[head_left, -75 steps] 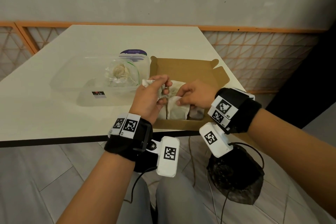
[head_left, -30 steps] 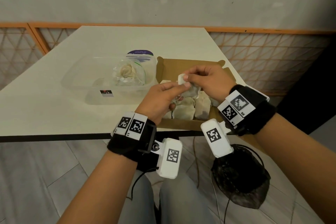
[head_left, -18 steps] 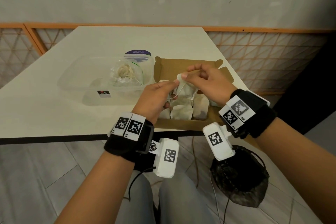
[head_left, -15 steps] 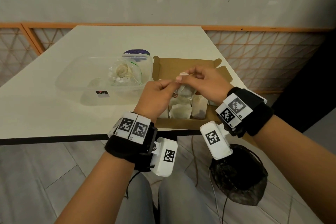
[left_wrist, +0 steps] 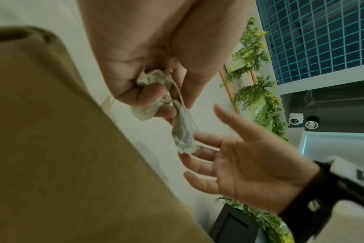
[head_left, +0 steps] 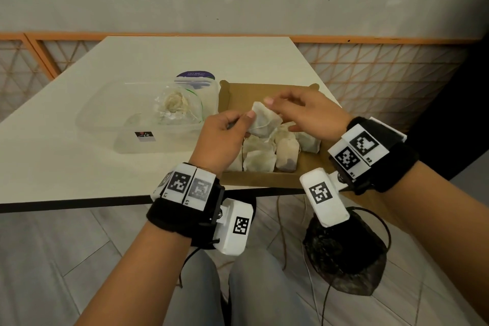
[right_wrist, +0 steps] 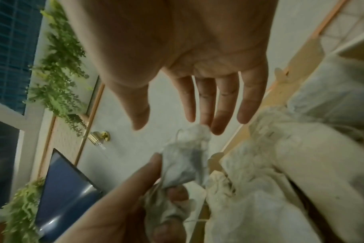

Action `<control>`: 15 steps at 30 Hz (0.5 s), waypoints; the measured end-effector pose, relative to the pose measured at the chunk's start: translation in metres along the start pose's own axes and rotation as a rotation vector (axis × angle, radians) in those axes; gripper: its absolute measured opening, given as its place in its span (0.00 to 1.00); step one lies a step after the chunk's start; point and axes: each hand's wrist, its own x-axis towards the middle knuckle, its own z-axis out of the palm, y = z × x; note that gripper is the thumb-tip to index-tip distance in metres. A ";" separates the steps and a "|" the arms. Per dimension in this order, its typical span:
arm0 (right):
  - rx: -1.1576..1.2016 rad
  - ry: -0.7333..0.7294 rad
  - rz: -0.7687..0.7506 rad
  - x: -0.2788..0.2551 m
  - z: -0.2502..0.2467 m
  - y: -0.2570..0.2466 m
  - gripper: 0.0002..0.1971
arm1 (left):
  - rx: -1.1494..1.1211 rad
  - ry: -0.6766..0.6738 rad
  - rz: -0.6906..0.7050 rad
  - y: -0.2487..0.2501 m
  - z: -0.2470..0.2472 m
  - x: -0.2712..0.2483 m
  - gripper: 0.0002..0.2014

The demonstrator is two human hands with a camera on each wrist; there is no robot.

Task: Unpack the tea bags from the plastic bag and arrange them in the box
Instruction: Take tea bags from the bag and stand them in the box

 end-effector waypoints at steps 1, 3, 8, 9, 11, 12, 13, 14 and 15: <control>-0.041 -0.047 -0.006 -0.001 0.001 -0.002 0.19 | 0.003 -0.016 0.014 0.001 0.001 -0.002 0.09; -0.084 -0.108 -0.018 -0.001 0.002 -0.001 0.12 | 0.016 -0.043 0.065 0.003 0.003 -0.004 0.09; -0.430 -0.066 0.013 0.002 -0.009 0.009 0.11 | 0.060 -0.011 0.096 0.003 -0.001 -0.004 0.10; -0.501 -0.024 0.010 0.003 -0.012 0.010 0.13 | 0.055 -0.004 0.086 0.003 -0.002 -0.003 0.09; -0.436 0.041 -0.013 0.002 -0.015 0.011 0.14 | 0.058 -0.002 0.069 0.002 -0.002 -0.001 0.09; -0.339 0.045 -0.038 0.001 -0.015 0.009 0.12 | 0.063 -0.008 0.066 0.002 -0.001 -0.001 0.09; -0.250 0.024 -0.064 -0.002 -0.013 0.004 0.12 | 0.065 -0.021 0.069 0.003 0.001 -0.001 0.09; -0.214 -0.017 -0.086 -0.003 -0.011 0.001 0.14 | 0.066 -0.037 0.075 0.004 0.003 -0.001 0.09; -0.227 -0.061 -0.105 -0.003 -0.010 0.000 0.16 | 0.065 -0.051 0.081 0.006 0.006 -0.002 0.09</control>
